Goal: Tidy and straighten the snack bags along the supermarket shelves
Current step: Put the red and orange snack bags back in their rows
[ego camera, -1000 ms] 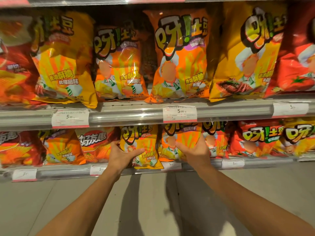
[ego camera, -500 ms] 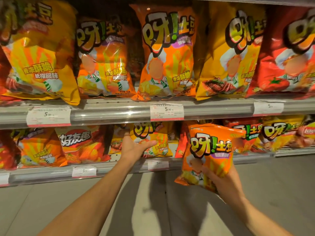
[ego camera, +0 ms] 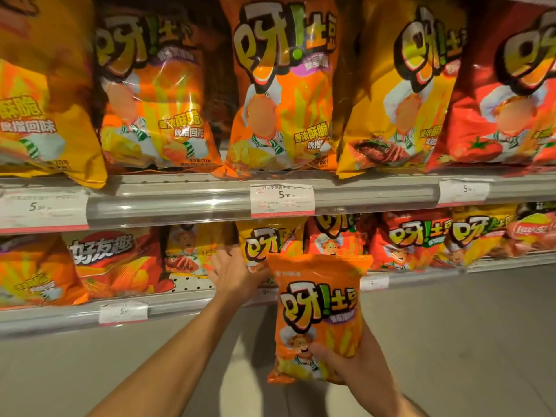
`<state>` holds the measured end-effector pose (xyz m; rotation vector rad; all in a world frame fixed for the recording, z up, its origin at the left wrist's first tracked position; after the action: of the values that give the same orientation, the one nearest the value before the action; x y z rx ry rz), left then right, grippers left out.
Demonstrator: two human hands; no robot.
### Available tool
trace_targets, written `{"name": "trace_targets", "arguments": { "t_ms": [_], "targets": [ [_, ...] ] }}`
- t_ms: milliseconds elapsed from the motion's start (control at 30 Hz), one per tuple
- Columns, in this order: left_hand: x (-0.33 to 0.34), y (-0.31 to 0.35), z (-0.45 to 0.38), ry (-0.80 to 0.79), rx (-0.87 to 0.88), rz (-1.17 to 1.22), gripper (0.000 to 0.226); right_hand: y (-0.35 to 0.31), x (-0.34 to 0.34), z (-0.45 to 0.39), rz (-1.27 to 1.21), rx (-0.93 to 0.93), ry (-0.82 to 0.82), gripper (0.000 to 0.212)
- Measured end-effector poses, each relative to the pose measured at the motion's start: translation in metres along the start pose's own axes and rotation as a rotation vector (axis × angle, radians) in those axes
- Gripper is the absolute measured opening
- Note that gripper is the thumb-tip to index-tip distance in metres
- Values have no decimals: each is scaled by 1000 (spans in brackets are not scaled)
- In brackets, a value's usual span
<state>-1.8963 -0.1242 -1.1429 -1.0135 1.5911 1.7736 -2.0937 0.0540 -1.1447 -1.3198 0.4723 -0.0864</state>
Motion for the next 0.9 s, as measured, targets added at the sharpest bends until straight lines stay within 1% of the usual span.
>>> {"name": "trace_targets", "arguments": {
  "t_ms": [33,100,167,233,267,300,367,433,467,500,567,667,800,900],
  "targets": [
    [-3,-3,1,-3,-1,-16,68,-6,5,3,-6,-2,-35,105],
    [-13,-9,2,-55,65,59,64,-18,17,8,-24,-23,-72,108],
    [-30,-16,7,-141,168,279,43,-26,28,13,-41,-43,-87,107],
    [-50,-27,15,-204,192,452,24,-30,40,16,-11,-40,-94,104],
    [-60,-35,18,-179,208,442,15,-33,46,17,7,-37,-102,99],
    [-69,-45,21,-120,232,390,8,-36,53,17,20,-44,-116,93],
    [-83,-75,23,31,260,213,19,-45,71,16,51,-72,-161,84],
    [-95,-109,25,87,287,-41,23,-55,95,11,74,-78,-198,81],
    [-100,-125,28,62,293,-191,29,-57,108,6,88,-82,-202,77],
    [-102,-140,31,4,297,-326,40,-61,121,1,98,-93,-194,69],
    [-106,-164,40,-117,268,-497,58,-74,146,-8,113,-123,-160,58],
    [-112,-184,47,-203,202,-562,67,-94,173,-22,49,-188,-102,65],
    [-116,-197,50,-239,218,-622,68,-107,204,-44,-5,-198,-73,76],
    [-120,-198,48,-224,286,-659,70,-108,222,-63,60,-194,-35,87]
  ]
}}
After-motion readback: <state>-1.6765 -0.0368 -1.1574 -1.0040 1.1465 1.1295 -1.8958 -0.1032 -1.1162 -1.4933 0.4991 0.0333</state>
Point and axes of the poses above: each hand's wrist, its own z-axis away from the middle knuckle, its own x-axis out of the palm, y = z × x, the point moved 1 cm from there along -z, towards the middle knuckle, and after that the axes turned 8 degrees about y, right-handed, at the moved point
